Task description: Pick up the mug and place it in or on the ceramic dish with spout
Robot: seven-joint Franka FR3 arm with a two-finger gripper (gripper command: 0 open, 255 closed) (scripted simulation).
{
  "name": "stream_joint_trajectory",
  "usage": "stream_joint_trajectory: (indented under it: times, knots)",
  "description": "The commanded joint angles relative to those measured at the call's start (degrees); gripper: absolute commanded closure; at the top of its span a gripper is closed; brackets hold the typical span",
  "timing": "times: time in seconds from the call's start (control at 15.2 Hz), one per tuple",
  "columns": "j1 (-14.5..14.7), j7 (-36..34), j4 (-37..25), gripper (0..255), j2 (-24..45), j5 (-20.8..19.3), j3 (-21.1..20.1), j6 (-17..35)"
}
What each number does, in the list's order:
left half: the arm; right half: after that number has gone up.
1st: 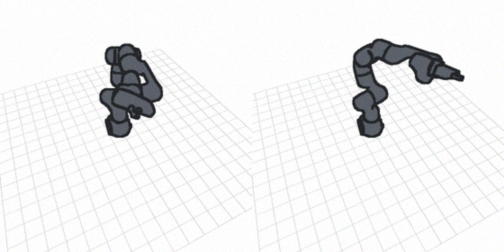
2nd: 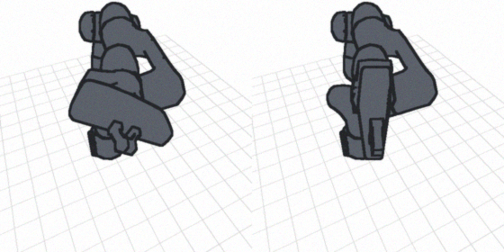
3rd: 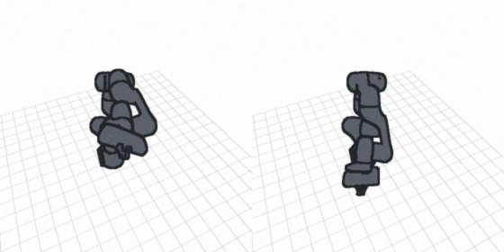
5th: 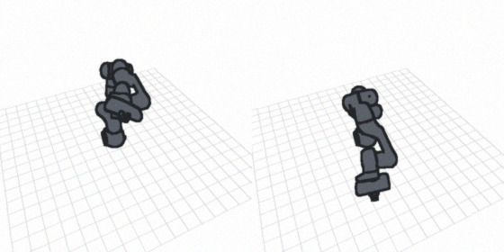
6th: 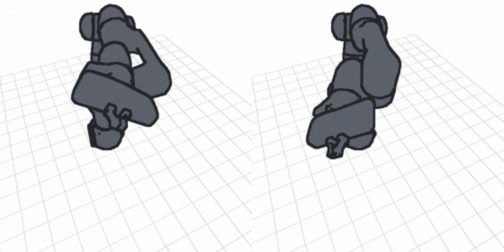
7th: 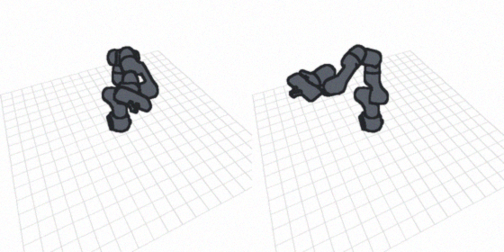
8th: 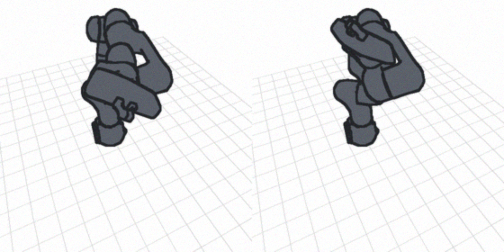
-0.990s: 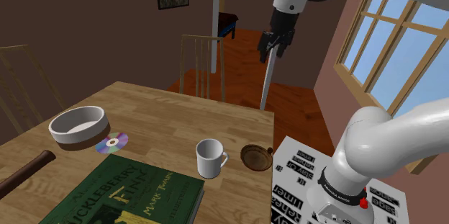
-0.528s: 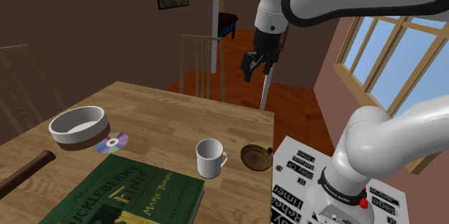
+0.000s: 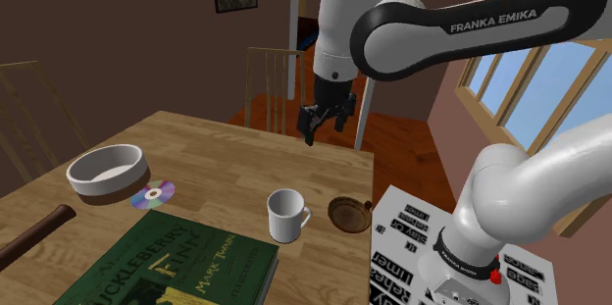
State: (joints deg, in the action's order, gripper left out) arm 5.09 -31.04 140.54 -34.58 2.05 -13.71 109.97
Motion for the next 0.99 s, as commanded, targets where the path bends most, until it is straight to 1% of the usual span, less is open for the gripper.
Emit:
stream_joint_trajectory:
  times: [0.0,0.26,0.46,0.66,0.86,0.92]
  knots:
    - [0.63,-2.75,0.45,0,2.05,0.83,-2.22,2.02]
    - [1.47,-8.4,-0.56,0,7.83,1.71,-6.79,5.81]
    - [1.81,-12.88,-2.06,0,12.88,1.58,-10.19,8.56]
    - [1.95,-17.68,-4.2,0,18.5,0.54,-13.52,11.11]
    - [2.08,-22.94,-6.97,0,24.72,-1.62,-16.59,13.34]
    - [2.14,-23.1,-7.05,0,24.91,-1.7,-16.63,13.39]
